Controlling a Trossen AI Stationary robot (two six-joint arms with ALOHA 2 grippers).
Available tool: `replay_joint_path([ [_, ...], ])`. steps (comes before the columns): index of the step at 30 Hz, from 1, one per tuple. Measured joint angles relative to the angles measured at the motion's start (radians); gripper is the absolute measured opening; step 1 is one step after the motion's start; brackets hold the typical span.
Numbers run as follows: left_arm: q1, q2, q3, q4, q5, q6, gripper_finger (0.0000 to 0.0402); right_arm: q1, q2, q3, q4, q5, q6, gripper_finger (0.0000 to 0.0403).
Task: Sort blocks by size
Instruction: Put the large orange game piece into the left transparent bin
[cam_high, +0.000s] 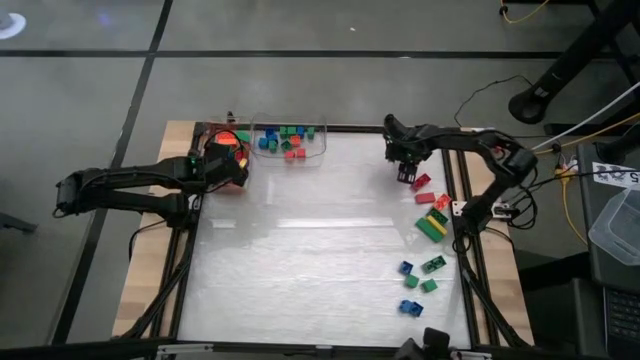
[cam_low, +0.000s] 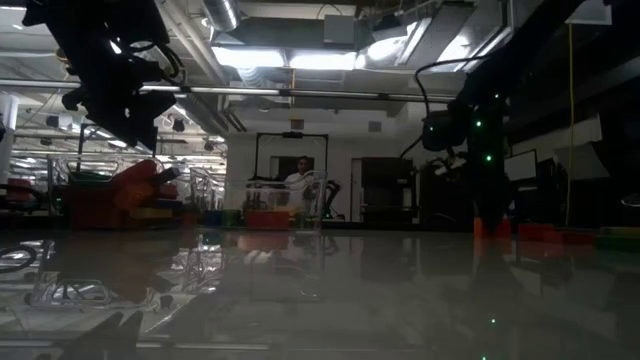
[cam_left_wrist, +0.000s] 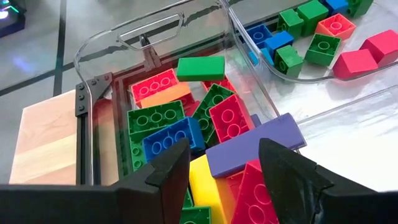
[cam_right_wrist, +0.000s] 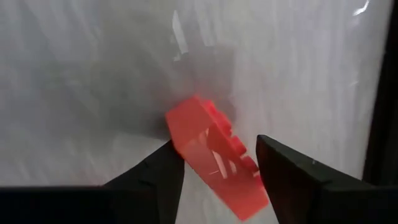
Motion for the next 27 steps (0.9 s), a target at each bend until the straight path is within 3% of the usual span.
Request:
replay_joint_path([
  [7, -0.001, 0.000, 0.000, 0.105, 0.000, 0.007, 0.0178, 0.001, 0.021, 0.001, 0.018, -0.029, 0.041, 0.0092],
  [11, -0.004, 0.000, 0.000, 0.173, 0.002, 0.042, 0.0178, 0.002, 0.019, 0.002, 0.048, -0.119, 0.116, 0.0089],
  [17, -0.024, 0.000, 0.000, 0.281, 0.072, 0.104, 0.0178, 0.068, 0.018, 0.002, 0.160, -0.341, 0.195, 0.0095],
  [23, -0.074, 0.008, 0.000, 0.420, 0.169, 0.166, 0.0178, 0.198, 0.025, -0.002, 0.425, -0.551, 0.273, 0.0107],
  [27, -0.124, 0.042, 0.000, 0.515, 0.227, 0.207, 0.0178, 0.292, 0.025, -0.002, 0.651, -0.595, 0.320, 0.0091],
])
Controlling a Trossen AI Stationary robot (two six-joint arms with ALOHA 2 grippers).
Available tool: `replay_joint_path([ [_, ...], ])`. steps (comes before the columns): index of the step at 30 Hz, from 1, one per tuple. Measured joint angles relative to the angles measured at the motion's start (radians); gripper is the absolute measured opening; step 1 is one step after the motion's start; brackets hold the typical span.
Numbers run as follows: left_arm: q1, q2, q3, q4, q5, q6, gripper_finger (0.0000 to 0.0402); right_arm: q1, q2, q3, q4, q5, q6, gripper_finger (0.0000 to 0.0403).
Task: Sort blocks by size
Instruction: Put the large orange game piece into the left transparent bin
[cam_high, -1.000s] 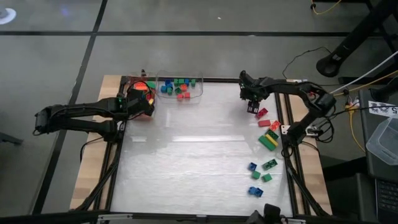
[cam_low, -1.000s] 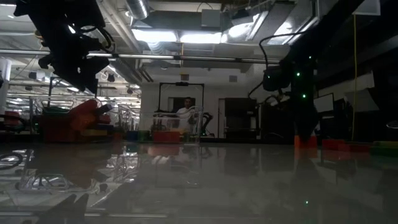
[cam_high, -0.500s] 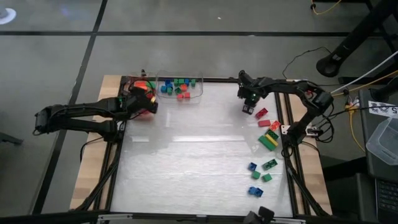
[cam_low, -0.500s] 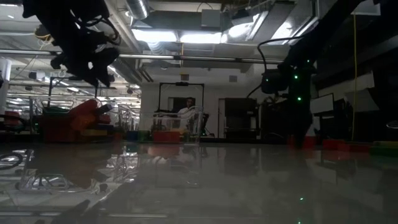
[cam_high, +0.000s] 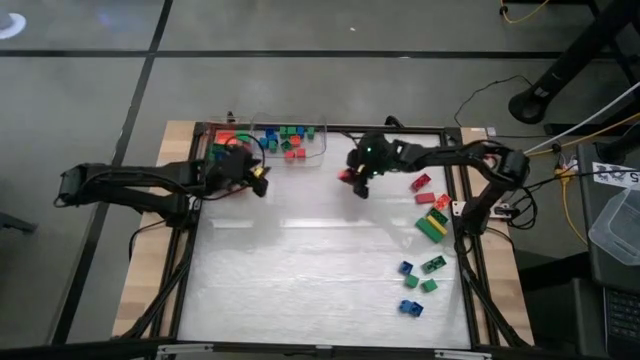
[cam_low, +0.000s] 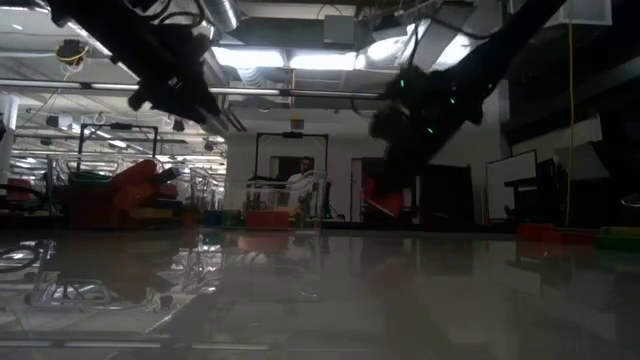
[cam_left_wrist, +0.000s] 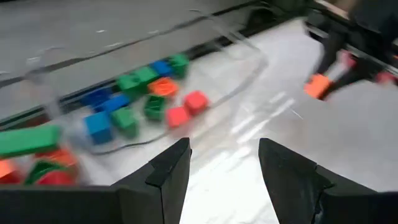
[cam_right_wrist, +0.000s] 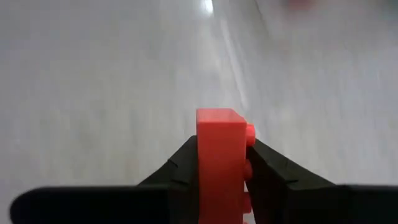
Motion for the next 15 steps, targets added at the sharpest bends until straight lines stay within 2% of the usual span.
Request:
replay_joint_path([
  [4, -0.058, 0.063, 0.000, 0.084, 0.026, 0.023, 0.0178, 0.086, -0.001, 0.000, 0.210, -0.002, 0.055, 0.0092],
  [8, -0.118, 0.154, 0.000, 0.166, 0.034, 0.042, 0.0178, 0.164, -0.002, 0.000, 0.389, -0.002, 0.088, 0.0111],
  [15, -0.205, 0.323, 0.000, 0.356, 0.035, 0.155, 0.0178, 0.268, -0.002, 0.001, 0.559, 0.047, 0.088, 0.0091],
])
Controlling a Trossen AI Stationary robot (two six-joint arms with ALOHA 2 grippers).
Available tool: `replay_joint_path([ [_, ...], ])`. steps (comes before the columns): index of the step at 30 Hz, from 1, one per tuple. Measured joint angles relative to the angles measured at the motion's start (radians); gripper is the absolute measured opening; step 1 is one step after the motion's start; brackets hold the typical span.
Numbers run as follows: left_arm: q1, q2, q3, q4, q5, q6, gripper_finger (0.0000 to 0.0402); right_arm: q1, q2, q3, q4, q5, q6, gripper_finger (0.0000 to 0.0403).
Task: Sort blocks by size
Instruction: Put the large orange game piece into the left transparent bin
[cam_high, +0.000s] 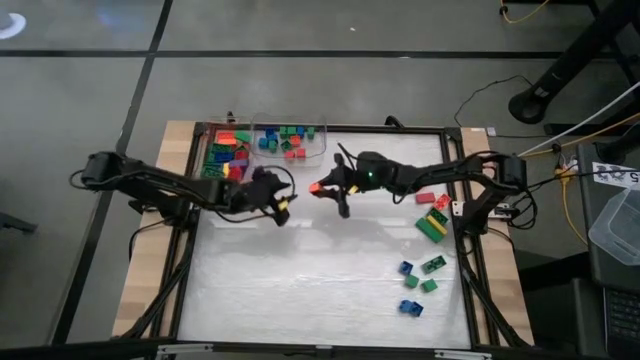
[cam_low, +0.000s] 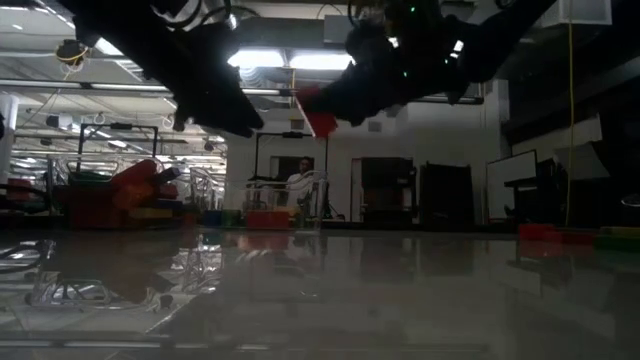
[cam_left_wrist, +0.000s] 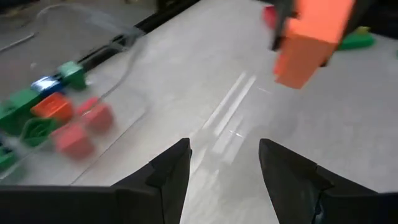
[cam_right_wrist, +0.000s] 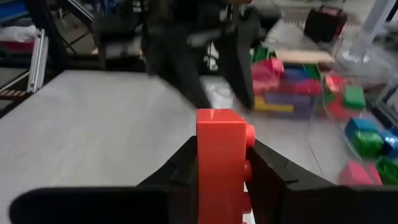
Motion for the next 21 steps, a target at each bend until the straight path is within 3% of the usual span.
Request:
replay_joint_path([
  [9, -0.087, 0.132, 0.000, 0.318, 0.000, 0.173, 0.0178, 0.087, 0.000, 0.000, 0.065, 0.061, -0.001, 0.0112],
  [14, -0.108, 0.145, 0.000, 0.383, 0.030, 0.205, 0.0178, 0.107, 0.000, 0.000, 0.122, 0.062, -0.004, 0.0091],
  [21, -0.113, 0.145, 0.000, 0.464, 0.050, 0.208, 0.0178, 0.123, -0.002, 0.000, 0.174, 0.064, -0.004, 0.0108],
])
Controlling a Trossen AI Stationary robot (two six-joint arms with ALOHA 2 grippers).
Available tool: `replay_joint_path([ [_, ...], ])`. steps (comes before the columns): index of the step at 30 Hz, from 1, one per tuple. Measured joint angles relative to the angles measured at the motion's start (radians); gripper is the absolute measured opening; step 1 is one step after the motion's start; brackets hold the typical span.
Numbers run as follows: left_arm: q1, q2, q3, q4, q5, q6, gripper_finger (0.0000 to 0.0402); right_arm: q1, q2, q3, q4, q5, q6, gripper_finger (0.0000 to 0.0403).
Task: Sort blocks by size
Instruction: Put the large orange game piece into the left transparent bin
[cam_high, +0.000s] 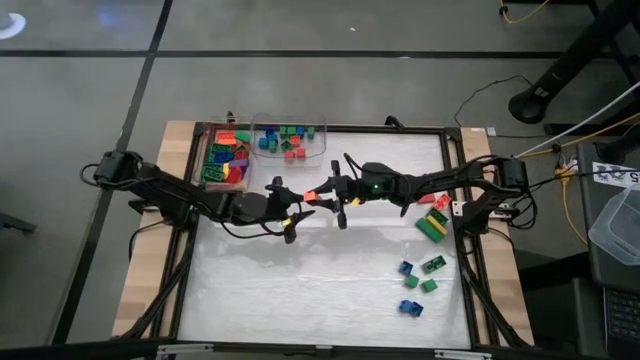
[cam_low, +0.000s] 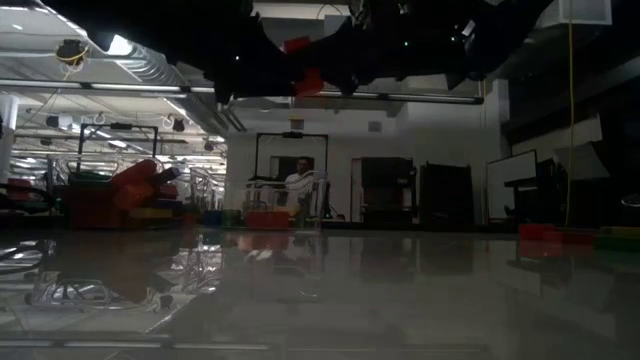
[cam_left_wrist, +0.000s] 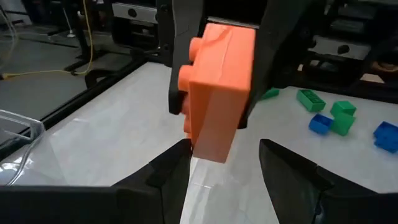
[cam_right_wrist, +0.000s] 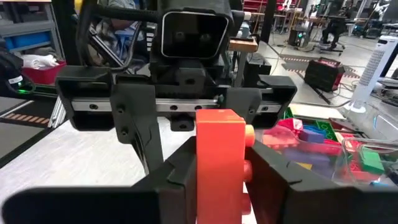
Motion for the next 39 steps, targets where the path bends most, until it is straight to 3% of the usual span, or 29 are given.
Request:
replay_joint_path([
  [11, 0.003, 0.024, 0.000, 0.116, 0.002, 0.040, 0.0178, 0.006, 0.000, 0.001, 0.025, -0.004, -0.001, 0.0091],
  [18, 0.005, 0.048, 0.000, 0.123, 0.001, 0.059, 0.0174, 0.006, 0.000, 0.001, 0.025, -0.004, 0.000, 0.0114],
  [21, 0.007, 0.054, 0.000, 0.122, 0.001, 0.060, 0.0149, 0.006, 0.000, 0.001, 0.026, -0.004, 0.000, 0.0100],
  [26, 0.009, 0.054, 0.000, 0.121, -0.004, 0.060, 0.0075, 0.006, 0.000, 0.001, 0.024, -0.007, 0.001, 0.0093],
  [34, 0.009, 0.054, 0.000, 0.120, 0.001, 0.057, 0.0074, 0.006, 0.000, 0.001, 0.026, -0.004, 0.001, 0.0178],
  [39, 0.009, 0.048, 0.000, 0.103, 0.001, 0.053, 0.0074, 0.005, 0.000, 0.001, 0.026, 0.004, 0.100, 0.0215],
])
